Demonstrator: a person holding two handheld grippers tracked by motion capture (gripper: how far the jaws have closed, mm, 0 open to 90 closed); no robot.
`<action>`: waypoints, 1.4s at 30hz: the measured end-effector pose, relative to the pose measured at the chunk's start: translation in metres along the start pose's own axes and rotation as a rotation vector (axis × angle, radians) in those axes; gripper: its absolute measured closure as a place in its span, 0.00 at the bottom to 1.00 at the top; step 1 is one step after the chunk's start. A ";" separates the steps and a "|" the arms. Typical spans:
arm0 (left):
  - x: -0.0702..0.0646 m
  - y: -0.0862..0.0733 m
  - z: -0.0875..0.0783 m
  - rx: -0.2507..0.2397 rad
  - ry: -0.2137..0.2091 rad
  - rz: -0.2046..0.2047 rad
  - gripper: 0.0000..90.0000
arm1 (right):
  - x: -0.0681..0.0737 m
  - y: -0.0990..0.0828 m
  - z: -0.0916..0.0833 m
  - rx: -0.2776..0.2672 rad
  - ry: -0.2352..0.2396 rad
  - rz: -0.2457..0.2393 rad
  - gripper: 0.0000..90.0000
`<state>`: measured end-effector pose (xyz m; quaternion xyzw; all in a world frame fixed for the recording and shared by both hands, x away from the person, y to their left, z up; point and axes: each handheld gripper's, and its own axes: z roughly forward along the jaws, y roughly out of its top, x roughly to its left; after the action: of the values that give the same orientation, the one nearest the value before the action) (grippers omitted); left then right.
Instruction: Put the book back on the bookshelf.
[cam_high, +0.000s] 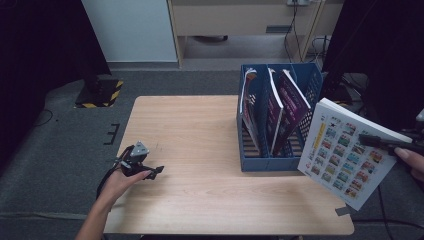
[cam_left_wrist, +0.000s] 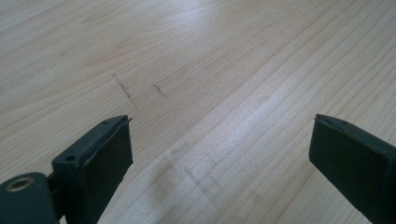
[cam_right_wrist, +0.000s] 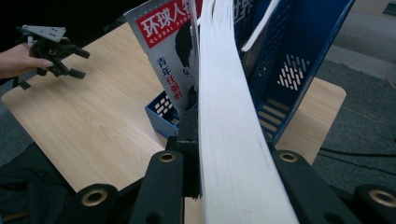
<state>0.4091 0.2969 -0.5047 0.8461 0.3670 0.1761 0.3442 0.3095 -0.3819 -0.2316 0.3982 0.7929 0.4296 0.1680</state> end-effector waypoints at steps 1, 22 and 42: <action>0.000 0.000 0.000 -0.001 0.000 0.001 0.06 | 0.000 0.002 -0.001 0.004 -0.007 0.003 0.82; 0.001 0.002 -0.004 -0.018 0.001 -0.007 0.06 | -0.017 0.035 0.007 0.084 -0.115 0.104 0.82; 0.002 0.003 -0.005 -0.028 0.004 -0.012 0.06 | -0.029 0.053 0.022 0.096 -0.149 0.141 0.82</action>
<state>0.4089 0.2995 -0.4987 0.8386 0.3700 0.1809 0.3564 0.3674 -0.3756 -0.2034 0.4912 0.7680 0.3712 0.1766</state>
